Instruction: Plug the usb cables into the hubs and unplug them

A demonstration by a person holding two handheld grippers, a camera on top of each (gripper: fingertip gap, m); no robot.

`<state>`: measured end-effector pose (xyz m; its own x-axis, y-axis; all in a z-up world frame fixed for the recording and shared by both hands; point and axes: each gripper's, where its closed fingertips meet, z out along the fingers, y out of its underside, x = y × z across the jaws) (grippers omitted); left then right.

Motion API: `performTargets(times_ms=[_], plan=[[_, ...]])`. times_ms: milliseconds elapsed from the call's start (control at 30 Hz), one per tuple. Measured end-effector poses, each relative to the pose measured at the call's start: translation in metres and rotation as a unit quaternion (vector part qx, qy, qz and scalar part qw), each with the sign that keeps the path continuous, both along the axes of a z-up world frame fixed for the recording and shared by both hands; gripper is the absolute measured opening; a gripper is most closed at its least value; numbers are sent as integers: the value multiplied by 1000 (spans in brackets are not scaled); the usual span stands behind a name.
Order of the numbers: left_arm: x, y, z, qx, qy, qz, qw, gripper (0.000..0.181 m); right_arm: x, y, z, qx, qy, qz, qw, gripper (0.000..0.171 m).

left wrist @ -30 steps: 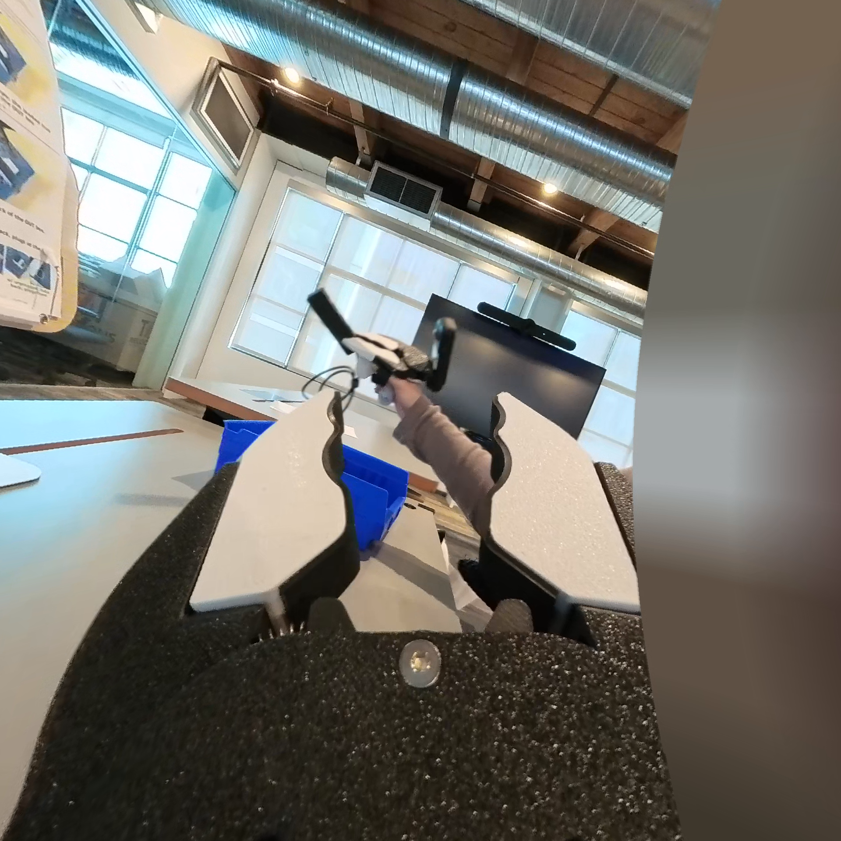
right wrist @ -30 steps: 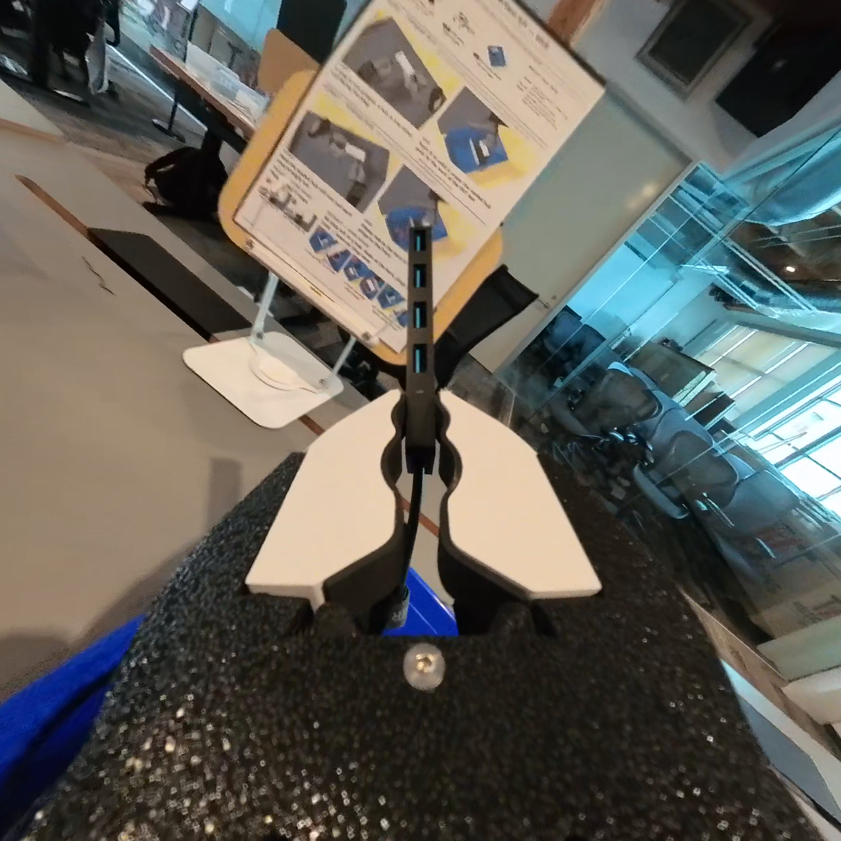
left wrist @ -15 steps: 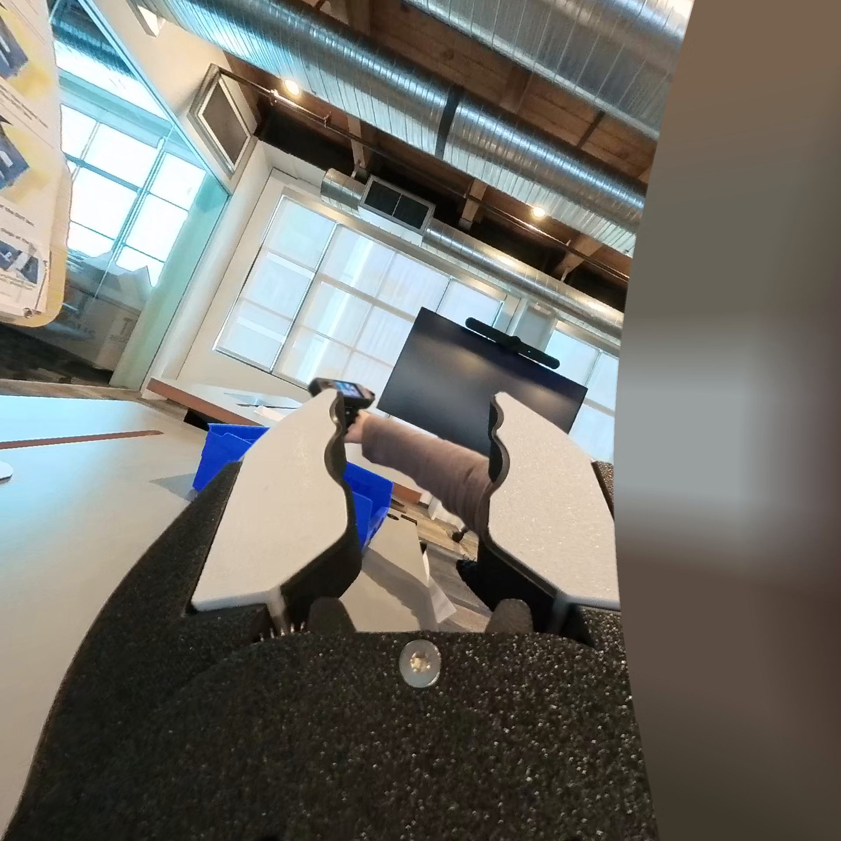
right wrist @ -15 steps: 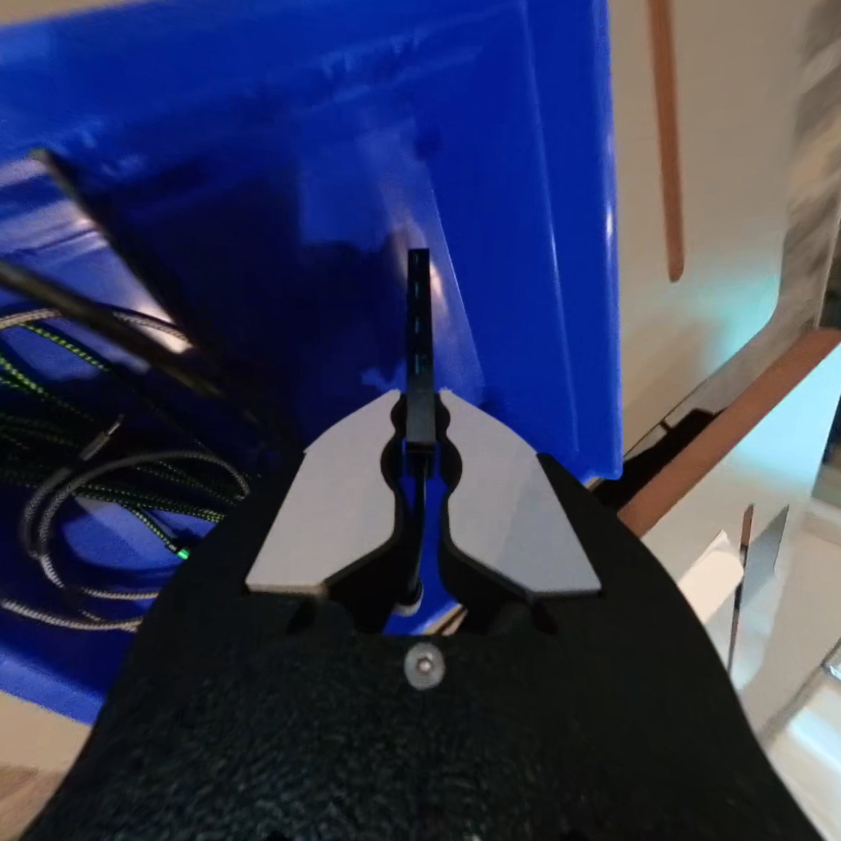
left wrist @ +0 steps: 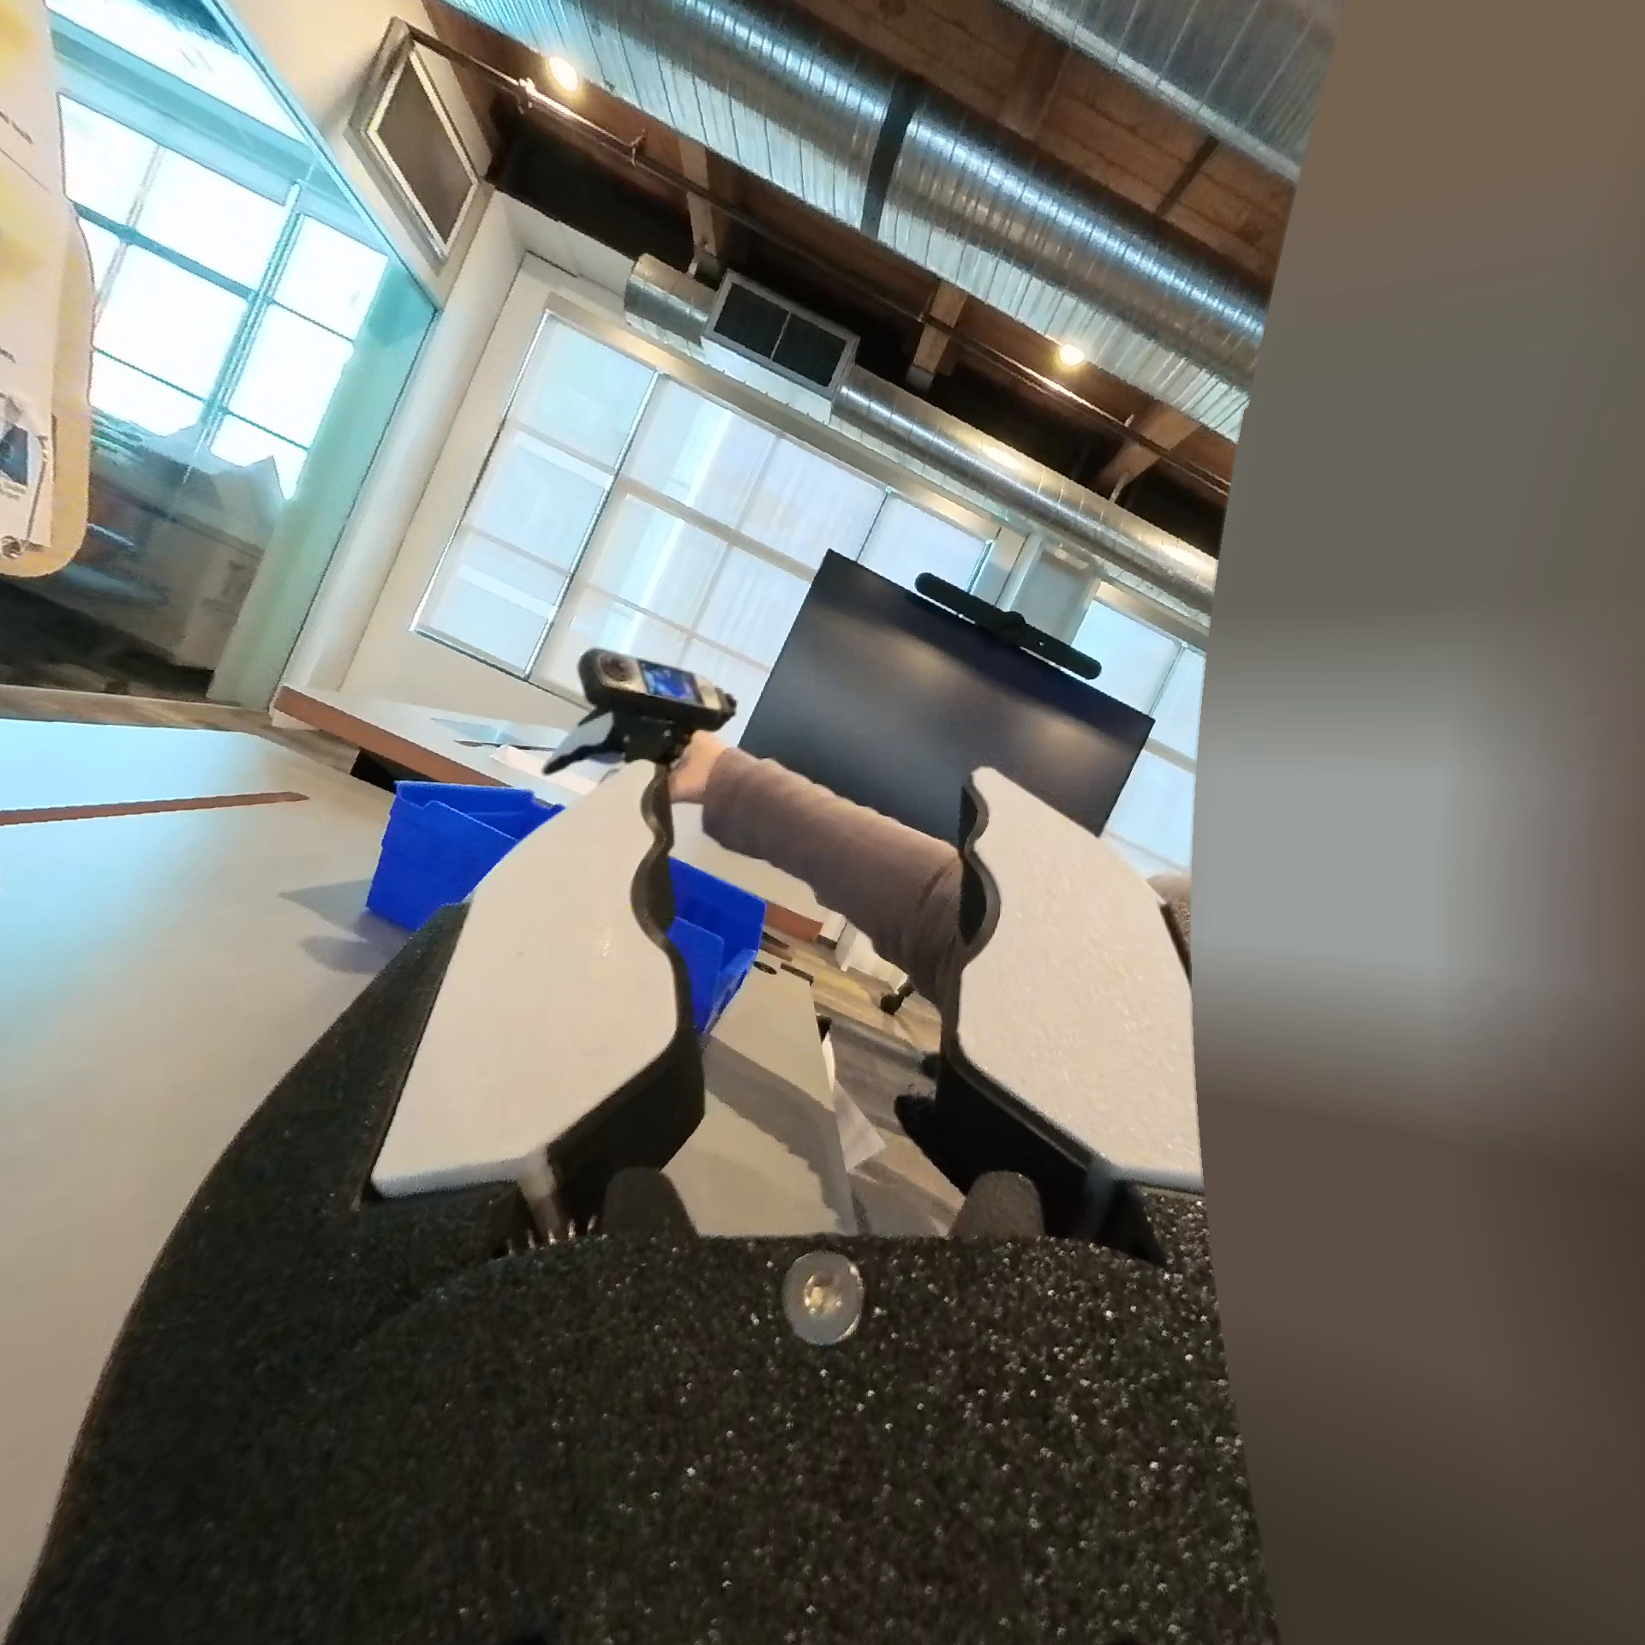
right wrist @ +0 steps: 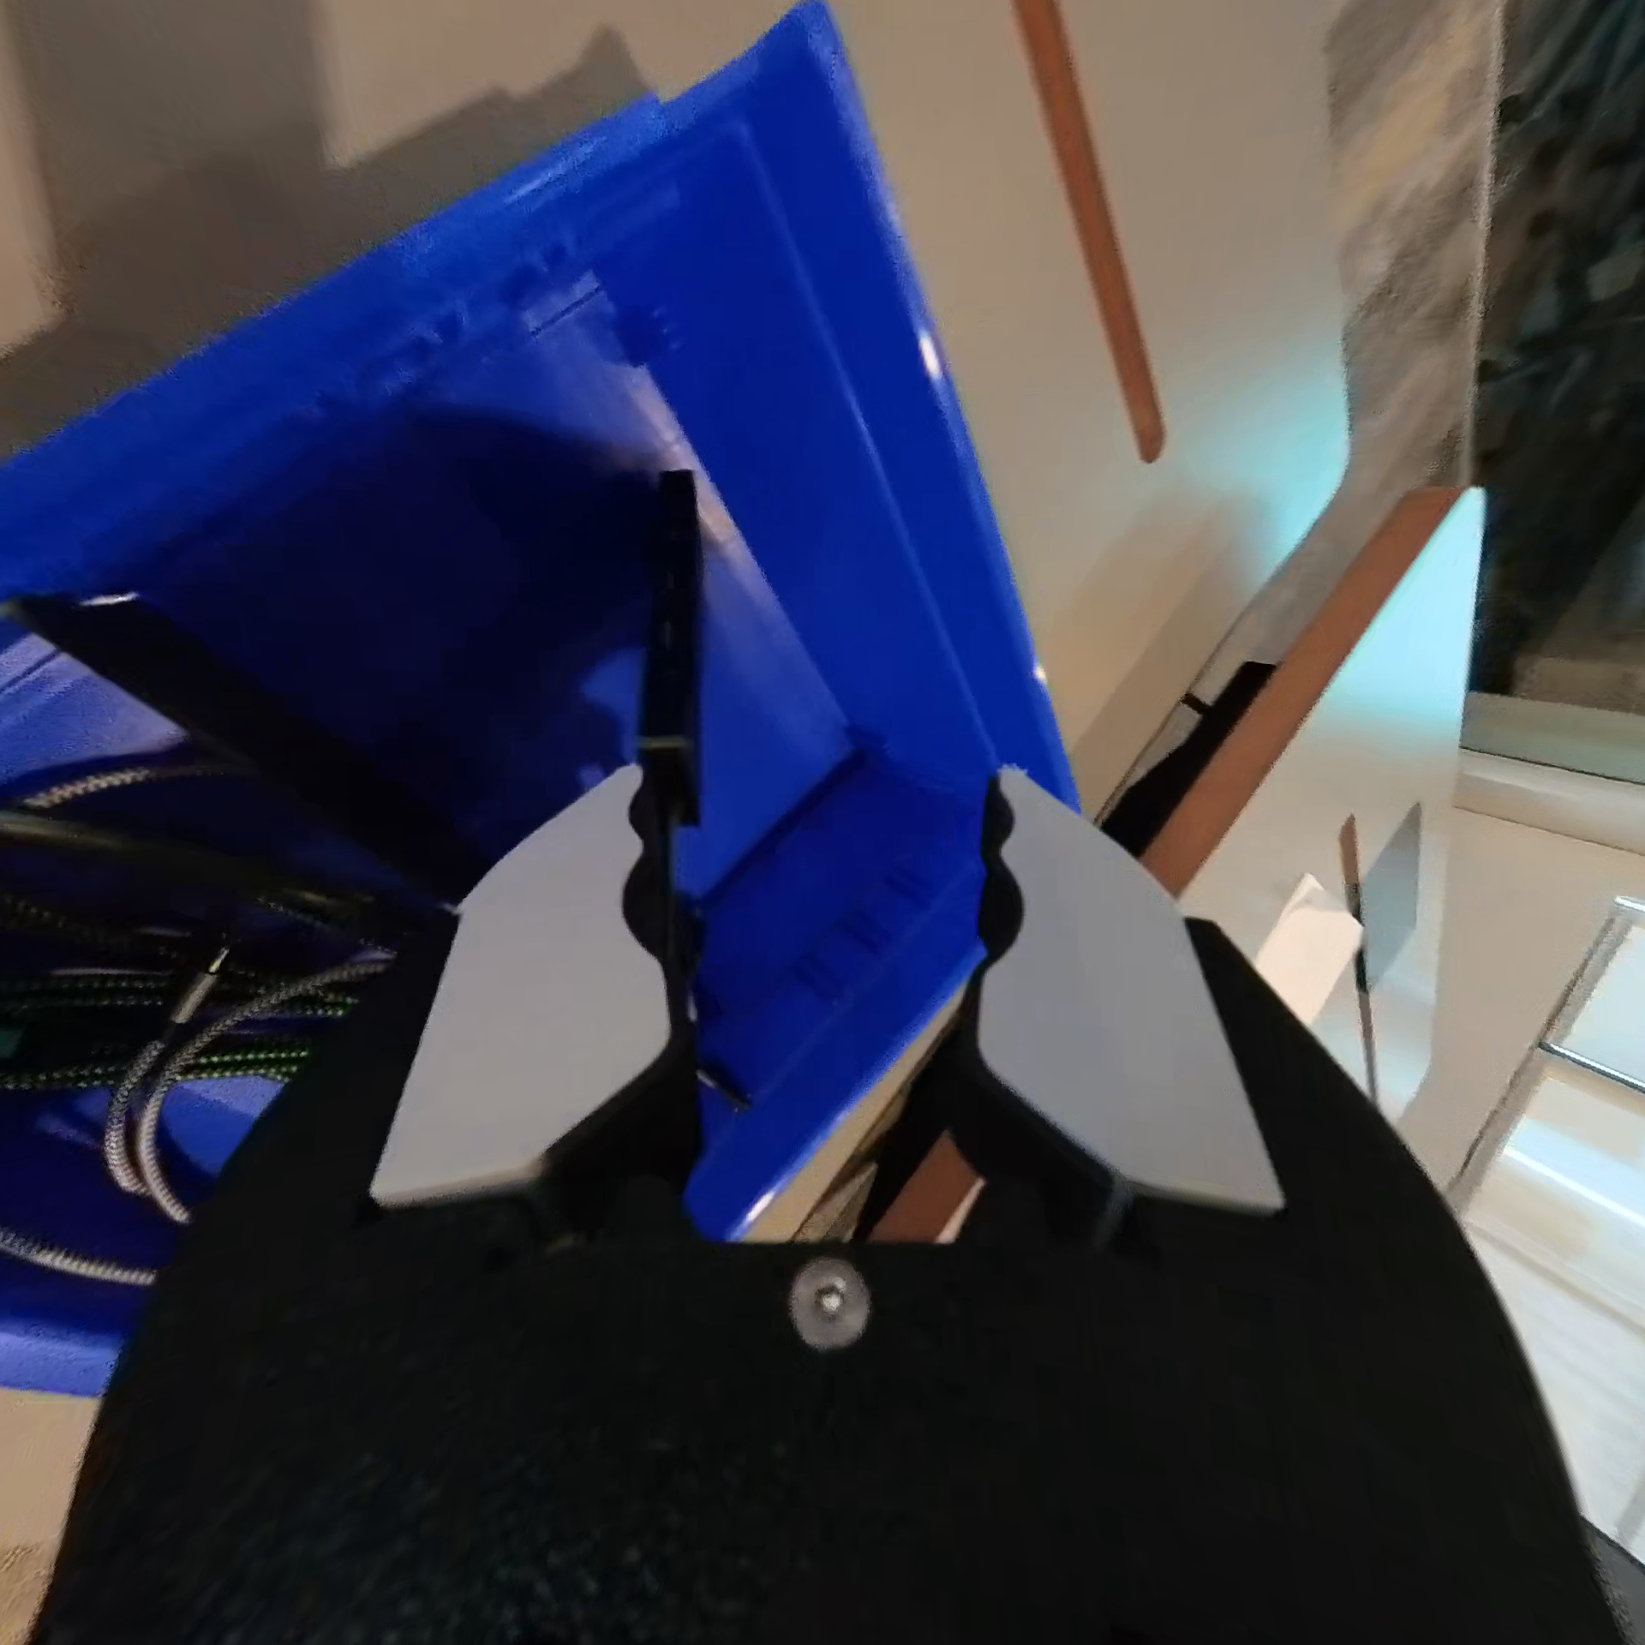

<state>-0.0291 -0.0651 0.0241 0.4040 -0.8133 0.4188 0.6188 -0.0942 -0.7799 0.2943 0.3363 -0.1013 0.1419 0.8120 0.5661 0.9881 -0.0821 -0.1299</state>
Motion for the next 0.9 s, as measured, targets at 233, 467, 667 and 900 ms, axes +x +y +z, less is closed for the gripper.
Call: performTargets(times_ms=[233,467,667,900], plan=[[3,-3,3,3,15,6,1000,61,6,-3,60,103,36,-8,994,73],[-14,-14,15,21,49,65,996,58,-58,-56,112,139,196,19,971,77],[-87,-35,23,-4,118,244,963,53,-179,-157,145,22,455,157,876,78],[-230,-116,6,-110,176,525,825,44,-293,-264,169,-167,655,346,651,51]])
